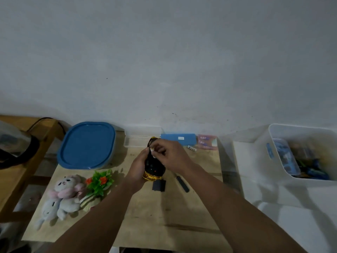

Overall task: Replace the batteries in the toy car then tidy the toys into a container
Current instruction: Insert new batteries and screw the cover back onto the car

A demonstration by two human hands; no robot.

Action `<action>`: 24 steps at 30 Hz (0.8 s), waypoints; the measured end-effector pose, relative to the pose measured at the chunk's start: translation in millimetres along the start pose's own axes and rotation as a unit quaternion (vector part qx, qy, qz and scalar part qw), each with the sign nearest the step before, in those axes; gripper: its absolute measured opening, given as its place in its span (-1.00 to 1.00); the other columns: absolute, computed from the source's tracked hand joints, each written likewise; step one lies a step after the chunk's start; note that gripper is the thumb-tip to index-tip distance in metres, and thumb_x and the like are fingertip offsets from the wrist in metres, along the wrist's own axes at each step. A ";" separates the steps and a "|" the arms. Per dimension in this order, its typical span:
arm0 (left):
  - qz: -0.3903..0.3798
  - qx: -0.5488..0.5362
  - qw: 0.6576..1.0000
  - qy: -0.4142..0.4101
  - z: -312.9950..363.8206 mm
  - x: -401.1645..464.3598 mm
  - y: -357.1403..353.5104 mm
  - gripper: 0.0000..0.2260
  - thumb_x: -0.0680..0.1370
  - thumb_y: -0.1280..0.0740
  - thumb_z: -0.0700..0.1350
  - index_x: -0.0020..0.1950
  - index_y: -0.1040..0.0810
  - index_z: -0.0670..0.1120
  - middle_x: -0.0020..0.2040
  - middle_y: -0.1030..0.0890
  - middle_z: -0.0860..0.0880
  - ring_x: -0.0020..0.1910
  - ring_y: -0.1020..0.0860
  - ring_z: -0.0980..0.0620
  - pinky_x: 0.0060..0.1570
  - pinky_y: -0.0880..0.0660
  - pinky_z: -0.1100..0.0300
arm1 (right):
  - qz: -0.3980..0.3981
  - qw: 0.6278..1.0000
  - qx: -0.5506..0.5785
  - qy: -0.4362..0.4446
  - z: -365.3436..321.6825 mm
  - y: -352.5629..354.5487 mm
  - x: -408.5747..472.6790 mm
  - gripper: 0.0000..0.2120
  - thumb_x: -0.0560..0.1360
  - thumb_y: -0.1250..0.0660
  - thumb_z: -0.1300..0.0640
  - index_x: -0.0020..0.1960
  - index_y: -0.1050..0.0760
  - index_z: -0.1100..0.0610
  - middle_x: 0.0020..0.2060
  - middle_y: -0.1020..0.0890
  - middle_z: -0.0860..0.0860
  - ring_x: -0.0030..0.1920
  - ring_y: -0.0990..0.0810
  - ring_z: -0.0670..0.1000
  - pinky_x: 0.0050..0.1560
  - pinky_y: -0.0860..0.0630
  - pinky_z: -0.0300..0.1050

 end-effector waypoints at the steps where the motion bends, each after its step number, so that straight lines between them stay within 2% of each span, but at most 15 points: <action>1: -0.001 0.004 1.000 -0.001 0.6 -0.8 -1.2 -0.60 0.73 -0.17 0.12 0.38 -0.60 -0.09 0.24 -0.70 -0.20 0.23 -0.68 -0.19 0.18 -0.61 -0.07 | 0.009 1.000 -0.016 0.011 -0.5 0.2 -1.7 -0.80 0.52 -0.45 0.08 0.14 -0.62 -0.04 -0.06 -0.71 -0.10 -0.08 -0.68 -0.14 -0.03 -0.63 -0.09; 5: 0.012 0.015 1.000 -0.010 -1.5 -0.6 2.4 -0.62 0.71 -0.21 0.11 0.37 -0.61 -0.08 0.24 -0.69 -0.22 0.23 -0.67 -0.19 0.27 -0.57 -0.13 | 0.040 0.992 -0.083 0.081 -2.8 -7.3 -11.1 -0.79 0.57 -0.38 0.05 0.19 -0.65 -0.02 -0.02 -0.70 -0.07 -0.08 -0.66 -0.08 -0.10 -0.60 -0.08; 10: 0.022 0.036 0.999 -0.005 -13.6 2.3 14.1 -0.62 0.70 -0.23 0.15 0.39 -0.62 -0.01 0.27 -0.67 -0.23 0.29 -0.64 -0.22 0.42 -0.44 -0.29 | 0.066 0.980 -0.121 0.144 5.3 -21.6 -33.0 -0.77 0.60 -0.35 0.13 0.21 -0.65 0.12 -0.05 -0.64 0.01 -0.15 -0.63 0.00 -0.22 -0.59 -0.08; 18: 0.029 0.055 0.998 -0.012 -12.5 11.9 7.4 -0.65 0.71 -0.22 0.10 0.34 -0.65 -0.03 0.24 -0.69 -0.22 0.27 -0.65 -0.23 0.43 -0.42 -0.30 | 0.106 0.976 -0.147 0.125 14.6 -19.8 -38.6 -0.77 0.63 -0.30 0.11 0.18 -0.67 0.14 -0.21 -0.58 0.02 -0.29 -0.56 0.02 -0.38 -0.54 -0.07; 20: 0.037 0.037 0.999 -0.006 -12.4 14.8 3.9 -0.64 0.72 -0.21 0.09 0.35 -0.65 -0.07 0.23 -0.69 -0.25 0.26 -0.65 -0.26 0.42 -0.43 -0.31 | 0.093 0.975 -0.160 0.124 16.6 -20.5 -35.9 -0.72 0.63 -0.24 0.10 0.20 -0.65 0.16 -0.17 -0.59 0.05 -0.24 -0.58 0.05 -0.34 -0.57 -0.06; 24: 0.054 -0.040 0.998 0.017 -20.3 16.6 0.9 -0.59 0.73 -0.16 0.08 0.37 -0.61 -0.15 0.26 -0.67 -0.28 0.28 -0.63 -0.25 0.41 -0.46 -0.21 | 0.044 0.981 -0.150 0.113 15.9 -21.1 -27.3 -0.64 0.58 -0.19 0.11 0.30 -0.59 0.11 0.06 -0.57 0.04 -0.03 -0.55 0.05 -0.06 -0.54 -0.07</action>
Point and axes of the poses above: each hand's wrist, its own x-axis towards the middle knuckle, its own y-axis out of the back of the hand, z = x × y, the point moved 10 cm from there along x, towards the middle knuckle
